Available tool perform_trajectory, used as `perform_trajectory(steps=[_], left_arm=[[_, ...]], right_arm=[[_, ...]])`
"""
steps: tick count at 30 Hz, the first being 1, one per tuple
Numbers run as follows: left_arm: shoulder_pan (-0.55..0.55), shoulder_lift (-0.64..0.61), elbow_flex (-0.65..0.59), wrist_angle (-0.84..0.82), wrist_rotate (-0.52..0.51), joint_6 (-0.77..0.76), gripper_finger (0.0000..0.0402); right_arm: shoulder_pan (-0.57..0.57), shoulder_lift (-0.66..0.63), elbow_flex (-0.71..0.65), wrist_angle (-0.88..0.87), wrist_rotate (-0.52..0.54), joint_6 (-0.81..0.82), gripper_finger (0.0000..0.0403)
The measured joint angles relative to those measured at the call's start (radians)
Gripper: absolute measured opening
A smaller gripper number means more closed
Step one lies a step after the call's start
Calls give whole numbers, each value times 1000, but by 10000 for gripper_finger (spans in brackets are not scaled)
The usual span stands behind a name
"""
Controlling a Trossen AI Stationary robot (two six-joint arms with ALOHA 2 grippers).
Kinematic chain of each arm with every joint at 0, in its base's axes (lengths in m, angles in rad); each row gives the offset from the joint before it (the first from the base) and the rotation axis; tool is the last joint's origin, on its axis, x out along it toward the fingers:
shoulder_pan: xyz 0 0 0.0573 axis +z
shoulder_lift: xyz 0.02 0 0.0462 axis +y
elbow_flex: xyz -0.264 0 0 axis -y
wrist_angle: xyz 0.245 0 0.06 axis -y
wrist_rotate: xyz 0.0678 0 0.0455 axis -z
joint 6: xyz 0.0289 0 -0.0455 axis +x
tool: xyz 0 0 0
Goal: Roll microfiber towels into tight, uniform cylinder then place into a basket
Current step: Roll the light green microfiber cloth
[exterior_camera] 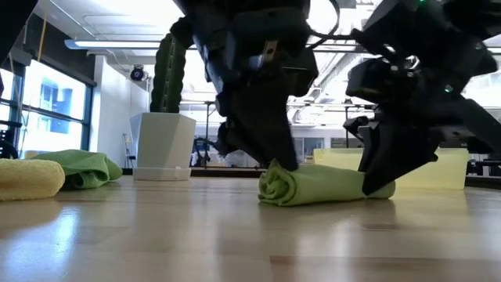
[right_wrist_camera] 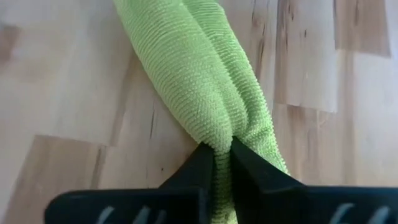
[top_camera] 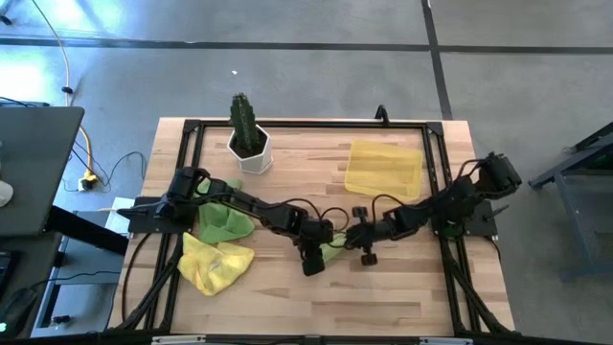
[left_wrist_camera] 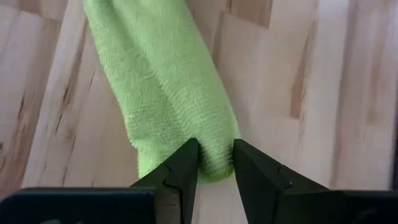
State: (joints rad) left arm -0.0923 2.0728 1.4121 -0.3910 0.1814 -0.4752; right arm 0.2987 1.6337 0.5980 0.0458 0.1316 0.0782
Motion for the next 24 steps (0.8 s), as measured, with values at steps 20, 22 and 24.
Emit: perform_trajectory(steps=[20, 22, 24], left_arm=[[-188, -58, 2, 132, -584, 340, 90], [-182, -58, 2, 133, -634, 318, 90], [-170, -58, 2, 133, -662, 283, 90]], right_arm=[[-276, 5, -5, 32, -638, 359, 5], [-278, 4, -5, 36, -637, 351, 5], [-277, 3, -5, 36, -634, 344, 6]])
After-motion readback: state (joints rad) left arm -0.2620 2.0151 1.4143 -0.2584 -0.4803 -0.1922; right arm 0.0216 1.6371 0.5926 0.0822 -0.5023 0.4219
